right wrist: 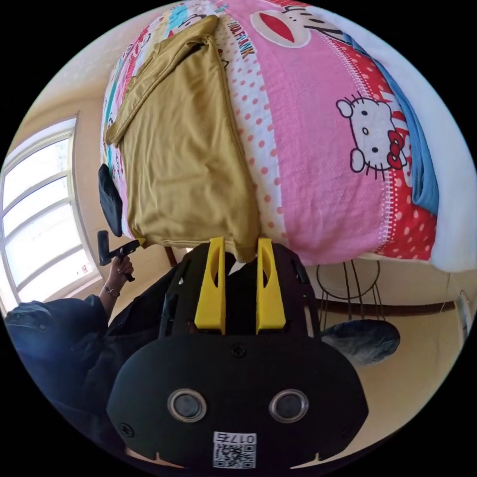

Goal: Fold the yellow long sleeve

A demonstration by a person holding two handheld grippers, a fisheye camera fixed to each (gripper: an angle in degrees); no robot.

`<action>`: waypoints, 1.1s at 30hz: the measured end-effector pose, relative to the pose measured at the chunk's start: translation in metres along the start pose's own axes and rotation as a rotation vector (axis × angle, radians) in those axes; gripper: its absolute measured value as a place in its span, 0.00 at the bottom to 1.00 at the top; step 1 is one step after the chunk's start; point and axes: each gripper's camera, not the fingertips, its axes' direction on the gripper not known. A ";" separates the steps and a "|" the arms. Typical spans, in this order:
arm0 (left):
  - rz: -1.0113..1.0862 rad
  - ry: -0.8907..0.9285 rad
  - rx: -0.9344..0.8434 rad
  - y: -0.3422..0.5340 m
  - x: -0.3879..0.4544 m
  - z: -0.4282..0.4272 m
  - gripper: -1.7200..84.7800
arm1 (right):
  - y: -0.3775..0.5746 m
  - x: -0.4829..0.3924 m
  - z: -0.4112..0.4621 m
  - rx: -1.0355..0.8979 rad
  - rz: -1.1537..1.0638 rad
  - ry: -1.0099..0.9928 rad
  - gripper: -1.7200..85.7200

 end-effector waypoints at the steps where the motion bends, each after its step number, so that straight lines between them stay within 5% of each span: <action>1: 0.012 0.030 0.003 0.005 0.002 -0.008 0.07 | 0.002 0.006 -0.003 0.005 -0.015 -0.046 0.08; 10: 0.027 0.193 -0.081 0.105 0.049 -0.096 0.04 | 0.117 0.045 -0.121 -0.003 -0.126 -0.304 0.06; 15: -0.132 0.605 0.030 0.134 0.044 -0.106 0.04 | 0.151 0.082 -0.176 0.141 -0.066 -0.485 0.06; 20: -0.087 0.611 0.321 0.035 0.041 -0.140 0.05 | 0.020 0.069 -0.191 0.310 -0.244 -0.595 0.06; 25: -0.071 0.489 0.418 -0.101 0.024 -0.156 0.06 | -0.164 0.054 -0.171 0.337 -0.294 -0.531 0.06; 29: -0.146 0.434 0.524 -0.179 -0.006 -0.155 0.12 | -0.272 0.044 -0.138 0.254 -0.136 -0.344 0.07; 33: -0.141 0.350 0.606 -0.169 -0.001 -0.154 0.19 | -0.261 0.008 -0.140 0.325 -0.191 -0.145 0.11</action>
